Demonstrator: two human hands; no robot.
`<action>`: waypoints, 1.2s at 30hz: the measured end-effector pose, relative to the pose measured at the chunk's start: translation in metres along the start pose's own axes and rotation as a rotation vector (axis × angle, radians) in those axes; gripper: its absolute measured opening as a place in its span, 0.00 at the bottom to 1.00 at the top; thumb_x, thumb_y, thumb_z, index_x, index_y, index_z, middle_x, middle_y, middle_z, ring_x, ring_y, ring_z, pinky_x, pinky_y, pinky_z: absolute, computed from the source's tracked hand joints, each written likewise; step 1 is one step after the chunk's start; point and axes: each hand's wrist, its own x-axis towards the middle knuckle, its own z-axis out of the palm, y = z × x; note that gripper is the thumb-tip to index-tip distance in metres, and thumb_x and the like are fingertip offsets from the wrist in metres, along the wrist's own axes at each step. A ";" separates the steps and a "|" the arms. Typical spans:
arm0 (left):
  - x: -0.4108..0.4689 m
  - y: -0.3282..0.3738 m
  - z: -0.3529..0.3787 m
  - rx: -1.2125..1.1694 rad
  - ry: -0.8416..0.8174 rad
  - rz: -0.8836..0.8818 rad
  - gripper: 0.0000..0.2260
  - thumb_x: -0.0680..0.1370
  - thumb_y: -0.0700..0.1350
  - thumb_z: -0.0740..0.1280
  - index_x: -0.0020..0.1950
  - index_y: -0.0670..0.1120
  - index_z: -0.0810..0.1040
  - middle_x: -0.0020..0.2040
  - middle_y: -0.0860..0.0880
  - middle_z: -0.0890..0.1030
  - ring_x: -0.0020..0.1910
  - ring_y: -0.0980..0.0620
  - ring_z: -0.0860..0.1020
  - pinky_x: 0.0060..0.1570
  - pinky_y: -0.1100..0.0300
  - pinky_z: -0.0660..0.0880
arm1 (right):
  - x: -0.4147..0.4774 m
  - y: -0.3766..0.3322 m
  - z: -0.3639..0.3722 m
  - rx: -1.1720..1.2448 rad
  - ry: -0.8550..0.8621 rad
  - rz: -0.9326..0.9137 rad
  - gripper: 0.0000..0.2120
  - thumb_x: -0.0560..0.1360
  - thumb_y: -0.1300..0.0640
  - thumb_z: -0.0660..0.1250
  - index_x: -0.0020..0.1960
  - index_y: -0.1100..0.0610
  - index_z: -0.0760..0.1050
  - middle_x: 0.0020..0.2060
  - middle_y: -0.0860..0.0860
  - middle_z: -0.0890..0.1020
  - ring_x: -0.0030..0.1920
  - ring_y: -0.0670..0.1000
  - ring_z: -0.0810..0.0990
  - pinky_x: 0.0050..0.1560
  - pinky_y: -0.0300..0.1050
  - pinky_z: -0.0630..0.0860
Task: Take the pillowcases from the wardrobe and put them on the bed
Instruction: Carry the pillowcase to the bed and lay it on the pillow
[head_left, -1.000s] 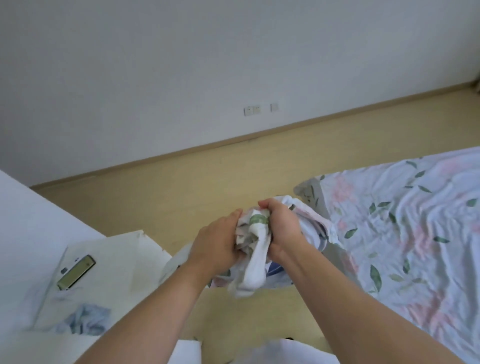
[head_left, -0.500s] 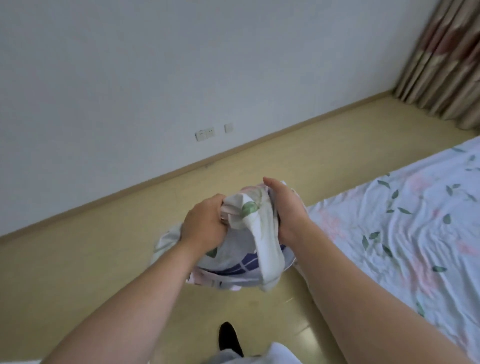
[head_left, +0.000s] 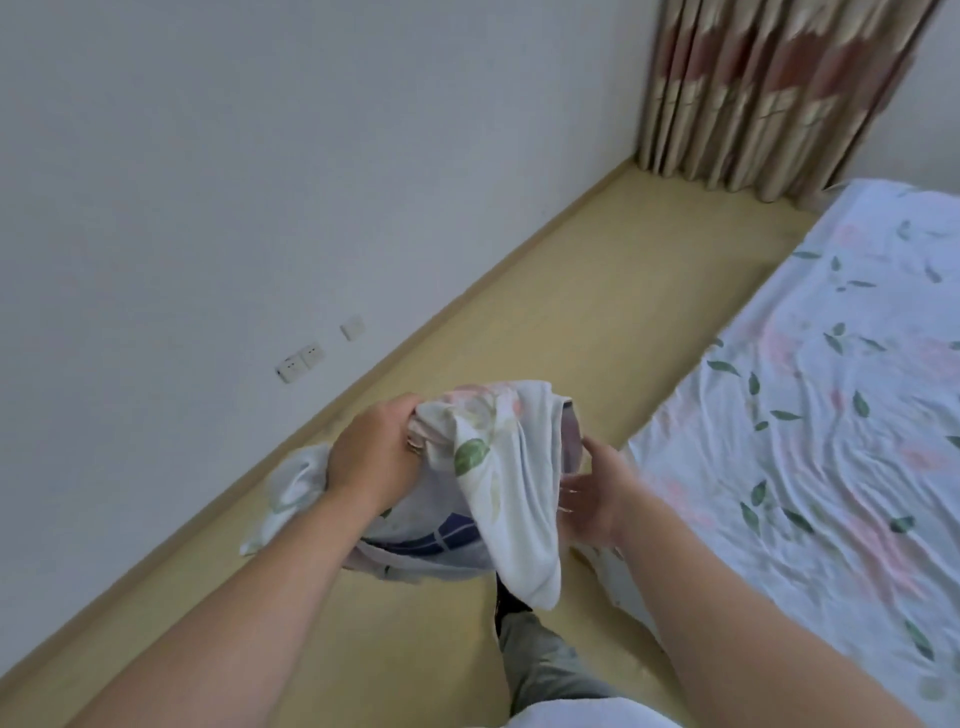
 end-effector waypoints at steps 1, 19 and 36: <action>0.023 -0.008 0.002 -0.013 -0.008 0.022 0.08 0.73 0.42 0.61 0.44 0.52 0.78 0.39 0.54 0.81 0.37 0.49 0.78 0.35 0.51 0.78 | 0.016 -0.013 0.010 0.005 -0.068 0.036 0.37 0.76 0.31 0.61 0.68 0.63 0.76 0.51 0.58 0.82 0.45 0.59 0.84 0.43 0.53 0.84; 0.510 -0.064 0.014 -0.003 -0.462 0.361 0.16 0.72 0.51 0.64 0.59 0.58 0.78 0.50 0.60 0.77 0.51 0.53 0.78 0.54 0.51 0.76 | 0.255 -0.398 0.196 -0.180 0.168 -0.116 0.19 0.83 0.56 0.63 0.71 0.63 0.72 0.66 0.60 0.79 0.59 0.59 0.80 0.60 0.49 0.74; 0.977 0.261 0.131 -0.327 -0.526 0.440 0.58 0.60 0.72 0.72 0.82 0.52 0.47 0.78 0.46 0.65 0.73 0.43 0.69 0.69 0.46 0.71 | 0.377 -0.727 0.202 -0.803 0.663 -0.691 0.26 0.79 0.59 0.65 0.75 0.60 0.66 0.66 0.54 0.77 0.64 0.54 0.79 0.62 0.44 0.76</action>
